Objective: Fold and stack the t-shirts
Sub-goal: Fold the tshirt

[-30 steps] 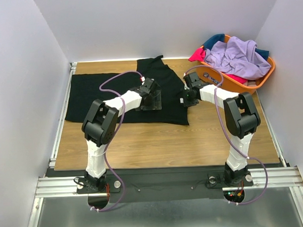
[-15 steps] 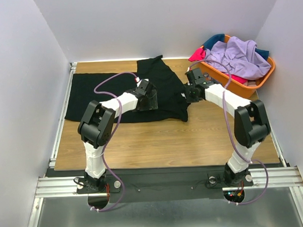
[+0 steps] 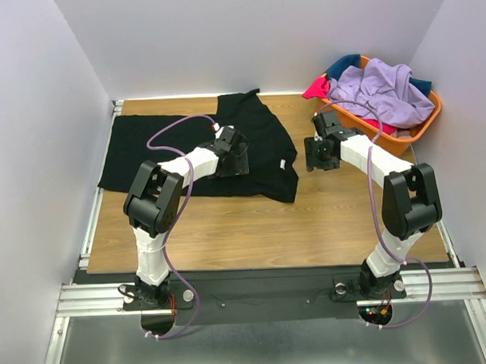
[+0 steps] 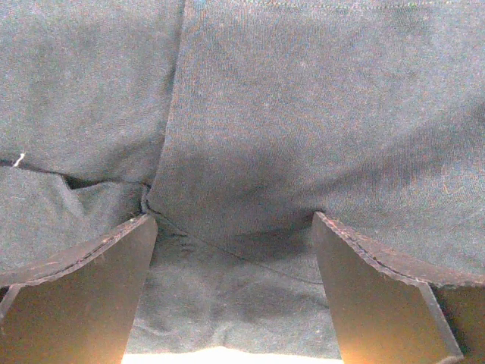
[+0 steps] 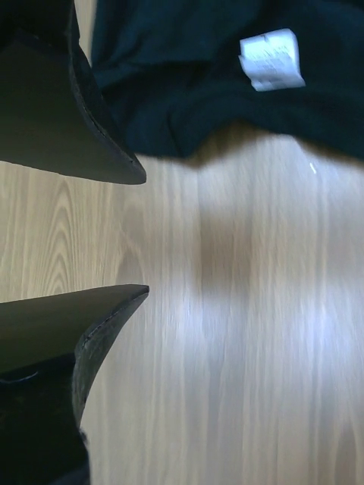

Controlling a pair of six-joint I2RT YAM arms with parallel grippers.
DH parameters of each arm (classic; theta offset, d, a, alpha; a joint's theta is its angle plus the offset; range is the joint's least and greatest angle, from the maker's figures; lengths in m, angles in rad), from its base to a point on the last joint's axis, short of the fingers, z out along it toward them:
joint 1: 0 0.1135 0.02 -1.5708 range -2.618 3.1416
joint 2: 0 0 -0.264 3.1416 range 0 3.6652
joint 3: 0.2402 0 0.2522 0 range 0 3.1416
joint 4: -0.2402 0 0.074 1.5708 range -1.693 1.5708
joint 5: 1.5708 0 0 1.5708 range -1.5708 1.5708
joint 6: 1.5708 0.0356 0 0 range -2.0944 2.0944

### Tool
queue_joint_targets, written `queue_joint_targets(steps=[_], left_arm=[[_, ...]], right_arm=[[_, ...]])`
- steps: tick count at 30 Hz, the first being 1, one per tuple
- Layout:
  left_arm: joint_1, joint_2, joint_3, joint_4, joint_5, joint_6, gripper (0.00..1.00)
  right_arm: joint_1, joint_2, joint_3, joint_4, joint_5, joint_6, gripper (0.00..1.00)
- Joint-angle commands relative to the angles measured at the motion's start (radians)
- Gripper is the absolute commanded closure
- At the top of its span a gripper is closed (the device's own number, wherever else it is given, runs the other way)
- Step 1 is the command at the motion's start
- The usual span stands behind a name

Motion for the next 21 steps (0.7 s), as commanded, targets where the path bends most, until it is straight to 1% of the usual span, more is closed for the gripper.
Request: queue_joint_targets(steps=[1, 5, 13, 21], left_arm=[[0.017, 0.047, -0.02, -0.149, -0.003, 0.004, 0.03], [0.012, 0.04, -0.008, -0.131, 0.017, 0.018, 0.03], [-0.009, 0.048, 0.032, -0.124, 0.055, 0.042, 0.03], [-0.026, -0.002, 0.061, -0.084, 0.129, 0.061, 0.03]], right_arm=[[0.007, 0.025, 0.029, 0.013, -0.177, -0.041, 0.39], [0.007, 0.029, 0.029, 0.044, -0.236, -0.041, 0.39], [0.017, 0.107, 0.095, 0.092, -0.29, -0.036, 0.38], [0.049, 0.201, 0.148, 0.102, -0.288, -0.056, 0.38]])
